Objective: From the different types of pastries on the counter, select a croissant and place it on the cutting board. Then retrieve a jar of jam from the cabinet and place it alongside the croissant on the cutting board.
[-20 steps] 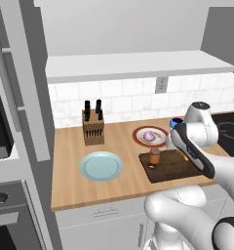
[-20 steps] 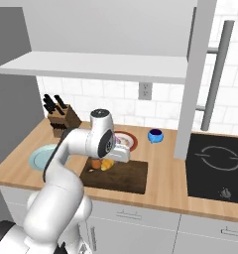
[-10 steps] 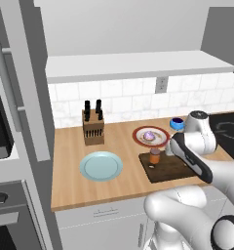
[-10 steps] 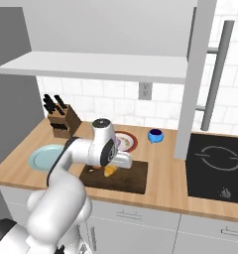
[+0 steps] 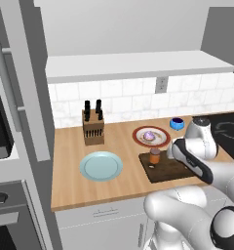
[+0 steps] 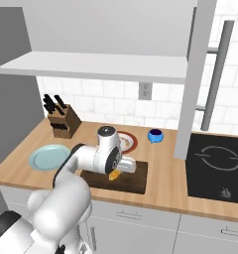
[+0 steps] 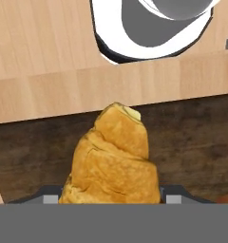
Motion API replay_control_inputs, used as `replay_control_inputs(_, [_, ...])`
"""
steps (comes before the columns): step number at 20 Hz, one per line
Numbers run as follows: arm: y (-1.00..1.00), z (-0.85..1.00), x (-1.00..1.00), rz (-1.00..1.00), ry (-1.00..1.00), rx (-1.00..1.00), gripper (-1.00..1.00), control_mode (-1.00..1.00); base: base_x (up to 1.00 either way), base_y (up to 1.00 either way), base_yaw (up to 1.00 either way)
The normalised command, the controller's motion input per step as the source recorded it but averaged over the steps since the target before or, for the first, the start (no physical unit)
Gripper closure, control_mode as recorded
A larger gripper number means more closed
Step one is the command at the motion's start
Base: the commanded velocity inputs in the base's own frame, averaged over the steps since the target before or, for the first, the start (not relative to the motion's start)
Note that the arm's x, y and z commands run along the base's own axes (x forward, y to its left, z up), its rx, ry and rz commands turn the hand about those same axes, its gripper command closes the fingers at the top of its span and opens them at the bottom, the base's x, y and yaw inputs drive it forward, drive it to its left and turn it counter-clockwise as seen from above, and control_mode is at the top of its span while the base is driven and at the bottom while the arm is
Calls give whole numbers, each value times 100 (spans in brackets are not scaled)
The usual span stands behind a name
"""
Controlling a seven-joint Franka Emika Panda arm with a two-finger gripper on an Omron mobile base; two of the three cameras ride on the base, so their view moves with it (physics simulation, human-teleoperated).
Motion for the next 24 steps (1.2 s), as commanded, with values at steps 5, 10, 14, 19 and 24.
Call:
replay_control_inputs(5, [0,-32,0,0,-2,0,100,-100,0,0,0])
replay_control_inputs(10, [-1,-30,0,0,-3,0,100,-100,0,0,0])
replay_control_inputs(14, [-7,-23,9,0,-3,0,100,-100,0,0,0])
replay_control_inputs(19, [-24,-2,26,0,-1,0,100,-100,0,0,0])
replay_control_inputs(24, [-9,9,25,0,0,0,100,-100,0,0,0])
